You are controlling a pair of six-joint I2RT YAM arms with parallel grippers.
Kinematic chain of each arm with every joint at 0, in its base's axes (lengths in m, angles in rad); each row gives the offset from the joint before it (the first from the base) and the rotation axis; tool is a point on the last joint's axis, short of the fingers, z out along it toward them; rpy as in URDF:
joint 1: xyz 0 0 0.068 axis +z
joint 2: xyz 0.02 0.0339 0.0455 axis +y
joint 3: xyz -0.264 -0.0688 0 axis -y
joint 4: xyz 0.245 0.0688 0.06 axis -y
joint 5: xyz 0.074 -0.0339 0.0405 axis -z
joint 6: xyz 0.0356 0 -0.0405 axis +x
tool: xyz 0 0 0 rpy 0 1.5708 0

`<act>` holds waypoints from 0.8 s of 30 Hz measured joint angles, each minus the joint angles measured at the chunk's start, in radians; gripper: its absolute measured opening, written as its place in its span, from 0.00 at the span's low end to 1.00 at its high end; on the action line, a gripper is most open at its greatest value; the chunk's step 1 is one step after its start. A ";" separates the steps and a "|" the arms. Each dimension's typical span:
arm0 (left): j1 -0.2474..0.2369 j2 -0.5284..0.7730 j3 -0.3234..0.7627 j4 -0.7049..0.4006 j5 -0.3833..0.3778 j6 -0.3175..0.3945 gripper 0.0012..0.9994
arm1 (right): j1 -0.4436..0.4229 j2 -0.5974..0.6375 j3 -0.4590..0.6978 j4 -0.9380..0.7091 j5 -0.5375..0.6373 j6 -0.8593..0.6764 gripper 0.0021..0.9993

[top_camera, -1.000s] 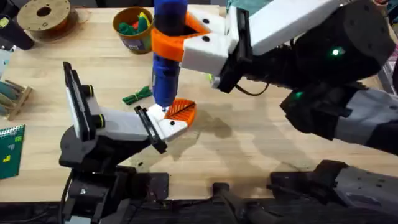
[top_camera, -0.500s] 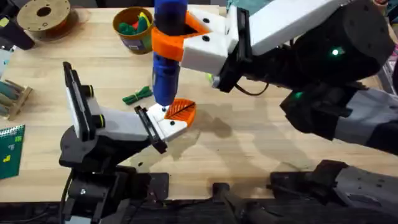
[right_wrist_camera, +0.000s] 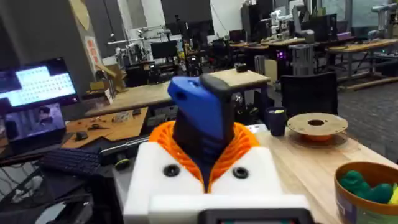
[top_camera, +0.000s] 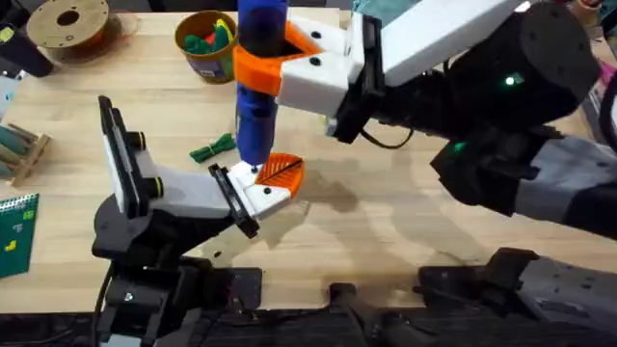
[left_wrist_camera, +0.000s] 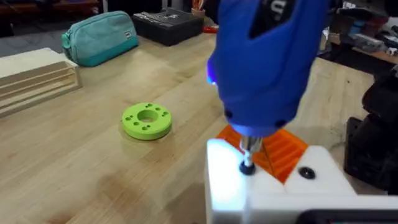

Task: Pick up the gripper from the table and insert it into the empty holder that is missing its gripper. Then pick up a screw, insert it into the mounting hole, and use the screwdriver to tighten it. Finally, clean up the table by picking up the vegetable and placing it into the bucket.

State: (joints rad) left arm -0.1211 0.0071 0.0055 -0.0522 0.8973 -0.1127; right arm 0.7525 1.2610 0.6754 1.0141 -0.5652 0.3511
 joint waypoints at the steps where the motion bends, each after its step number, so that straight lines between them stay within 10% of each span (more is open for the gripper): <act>1: 0.000 0.000 0.000 0.000 0.000 0.000 0.00 | 0.000 0.000 0.000 -0.003 0.000 0.000 0.03; 24: 0.000 0.000 0.000 -0.019 0.000 0.000 0.00 | 0.000 0.000 0.000 -0.016 0.002 0.000 0.03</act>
State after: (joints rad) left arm -0.1211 0.0071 0.0055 -0.0715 0.8976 -0.1127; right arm 0.7525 1.2610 0.6754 0.9985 -0.5627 0.3511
